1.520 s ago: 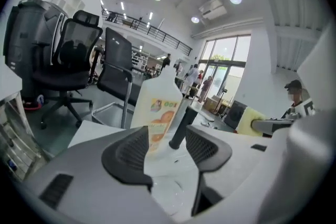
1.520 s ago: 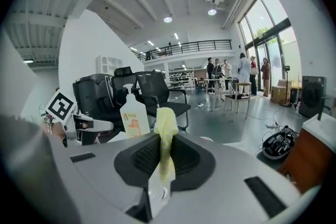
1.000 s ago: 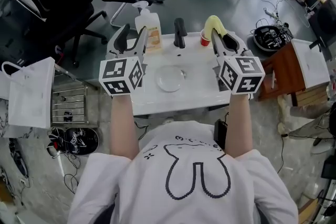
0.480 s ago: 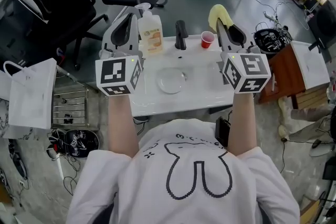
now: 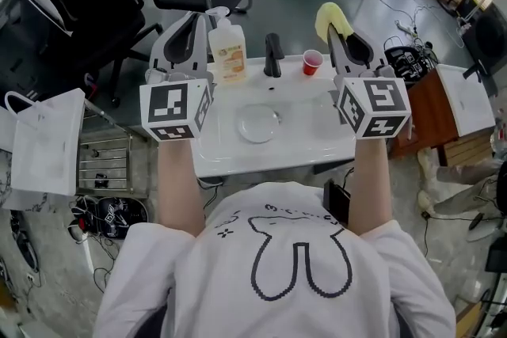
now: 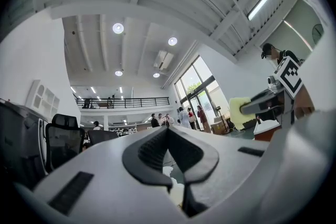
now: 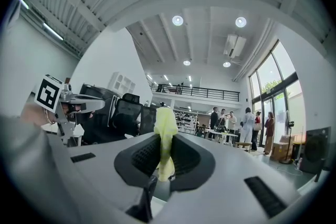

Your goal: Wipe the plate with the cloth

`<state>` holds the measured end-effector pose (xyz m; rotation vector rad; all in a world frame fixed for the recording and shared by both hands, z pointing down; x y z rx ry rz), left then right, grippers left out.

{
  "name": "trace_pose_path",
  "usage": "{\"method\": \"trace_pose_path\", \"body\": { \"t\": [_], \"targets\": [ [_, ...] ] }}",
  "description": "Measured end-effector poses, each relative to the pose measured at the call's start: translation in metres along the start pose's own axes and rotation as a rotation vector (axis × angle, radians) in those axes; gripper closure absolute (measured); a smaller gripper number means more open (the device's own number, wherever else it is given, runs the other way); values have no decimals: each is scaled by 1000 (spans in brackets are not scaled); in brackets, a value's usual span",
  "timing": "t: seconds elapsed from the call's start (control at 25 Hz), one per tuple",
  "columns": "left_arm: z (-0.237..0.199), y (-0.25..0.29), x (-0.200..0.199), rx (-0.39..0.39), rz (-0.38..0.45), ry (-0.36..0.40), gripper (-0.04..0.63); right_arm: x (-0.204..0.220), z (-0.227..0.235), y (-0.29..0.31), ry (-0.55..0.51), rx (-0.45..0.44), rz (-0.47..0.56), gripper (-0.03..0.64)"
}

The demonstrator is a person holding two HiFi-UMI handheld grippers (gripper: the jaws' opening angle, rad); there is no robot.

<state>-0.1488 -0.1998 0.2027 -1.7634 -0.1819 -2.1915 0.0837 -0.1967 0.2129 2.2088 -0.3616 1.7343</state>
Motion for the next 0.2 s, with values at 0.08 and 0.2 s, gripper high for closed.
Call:
{"method": "trace_pose_path", "body": {
  "t": [0.08, 0.2],
  "targets": [
    [1, 0, -1, 1, 2, 6, 584, 2, 0, 0, -13, 0, -4, 566],
    [1, 1, -2, -1, 2, 16, 584, 3, -1, 0, -40, 4, -9, 566]
  ]
}}
Point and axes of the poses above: the fingertips, and each gripper's own axes: y forward along the fingers, z to its right, x out of its underside, the point moved 1 cm from there along -y, backward along the fingers, and after that the axes turned 8 degrees about -z, right-handed, at the moved point
